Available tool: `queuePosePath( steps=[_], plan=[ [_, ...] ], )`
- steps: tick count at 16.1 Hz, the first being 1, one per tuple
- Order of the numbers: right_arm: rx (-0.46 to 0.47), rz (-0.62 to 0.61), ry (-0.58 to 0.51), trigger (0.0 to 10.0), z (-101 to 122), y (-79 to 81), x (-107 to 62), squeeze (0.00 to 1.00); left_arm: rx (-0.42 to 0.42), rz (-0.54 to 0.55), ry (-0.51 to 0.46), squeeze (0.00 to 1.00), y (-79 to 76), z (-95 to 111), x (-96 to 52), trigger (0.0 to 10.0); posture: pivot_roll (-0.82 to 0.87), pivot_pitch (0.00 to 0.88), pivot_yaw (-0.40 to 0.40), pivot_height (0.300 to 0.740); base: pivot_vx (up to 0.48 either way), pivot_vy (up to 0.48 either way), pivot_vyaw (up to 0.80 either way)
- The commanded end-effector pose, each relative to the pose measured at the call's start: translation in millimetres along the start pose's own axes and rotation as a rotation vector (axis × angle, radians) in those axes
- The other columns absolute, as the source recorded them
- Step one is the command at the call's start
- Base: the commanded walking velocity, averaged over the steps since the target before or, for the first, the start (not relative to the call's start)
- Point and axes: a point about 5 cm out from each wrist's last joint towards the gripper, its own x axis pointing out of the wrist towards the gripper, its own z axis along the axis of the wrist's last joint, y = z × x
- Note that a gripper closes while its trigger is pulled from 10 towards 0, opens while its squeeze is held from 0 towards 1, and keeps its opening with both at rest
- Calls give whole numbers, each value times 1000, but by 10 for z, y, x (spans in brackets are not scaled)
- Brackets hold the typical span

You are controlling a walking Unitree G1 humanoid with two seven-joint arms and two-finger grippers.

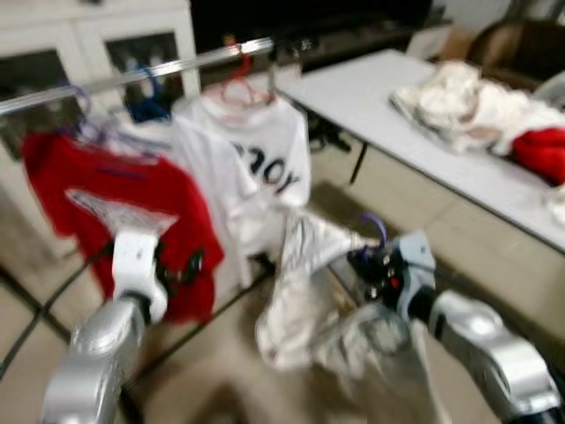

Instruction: Hang hanger

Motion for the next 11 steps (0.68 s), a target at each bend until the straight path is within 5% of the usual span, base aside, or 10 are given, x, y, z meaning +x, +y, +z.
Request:
queuePosePath(
  steps=[1, 8, 11],
  plan=[
    [-47, -8, -38, 10000, 110, -46, -23, 0, 21, -10, 21, 0, -45, -65, -1, 10000, -137, 0, -45, 740, 0, 0, 781],
    [-69, 58, 59, 10000, -139, -168, 50, 0, 24, -12, 22, 0, -83, -105, -47, 10000, -111, 0, -86, 740, 0, 0, 781],
    [-62, -11, 60, 10000, -316, -415, 95, 0, 27, -3, 17, 0, -97, -106, -67, 10000, -105, 0, -95, 740, 0, 0, 785]
  ],
)
